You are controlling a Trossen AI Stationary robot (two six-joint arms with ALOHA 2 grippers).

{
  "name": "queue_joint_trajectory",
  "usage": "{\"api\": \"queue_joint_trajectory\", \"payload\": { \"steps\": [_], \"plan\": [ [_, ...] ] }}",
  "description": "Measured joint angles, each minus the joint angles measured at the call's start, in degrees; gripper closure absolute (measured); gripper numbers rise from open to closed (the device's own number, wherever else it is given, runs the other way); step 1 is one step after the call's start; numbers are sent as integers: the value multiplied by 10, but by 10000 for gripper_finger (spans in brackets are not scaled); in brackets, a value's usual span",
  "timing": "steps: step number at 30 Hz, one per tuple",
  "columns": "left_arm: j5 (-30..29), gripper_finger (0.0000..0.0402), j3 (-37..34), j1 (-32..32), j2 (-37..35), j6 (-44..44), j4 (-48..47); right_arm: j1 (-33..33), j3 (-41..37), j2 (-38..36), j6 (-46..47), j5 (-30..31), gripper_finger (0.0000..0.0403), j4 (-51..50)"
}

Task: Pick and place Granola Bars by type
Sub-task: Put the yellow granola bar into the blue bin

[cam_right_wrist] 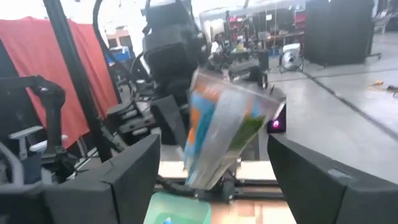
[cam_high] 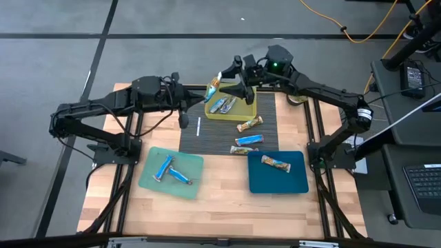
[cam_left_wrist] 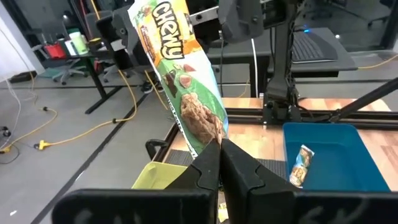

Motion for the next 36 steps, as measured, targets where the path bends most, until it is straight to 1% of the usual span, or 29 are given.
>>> {"api": "queue_joint_trajectory", "payload": {
  "steps": [3,8,15,24,29,36],
  "plan": [
    [0,399,0,-2,0,-1,0,4,0,4,0,14,104,20],
    [0,401,0,-2,1,0,0,15,0,14,0,20,105,50],
    [0,401,-1,-2,12,0,0,31,0,21,-1,20,105,56],
    [13,401,-1,-2,23,0,10,36,0,20,0,20,109,54],
    [12,400,-1,-2,21,-1,10,35,0,20,1,13,144,53],
    [11,399,-1,-2,21,-6,10,35,0,20,2,11,219,53]
  ]
}}
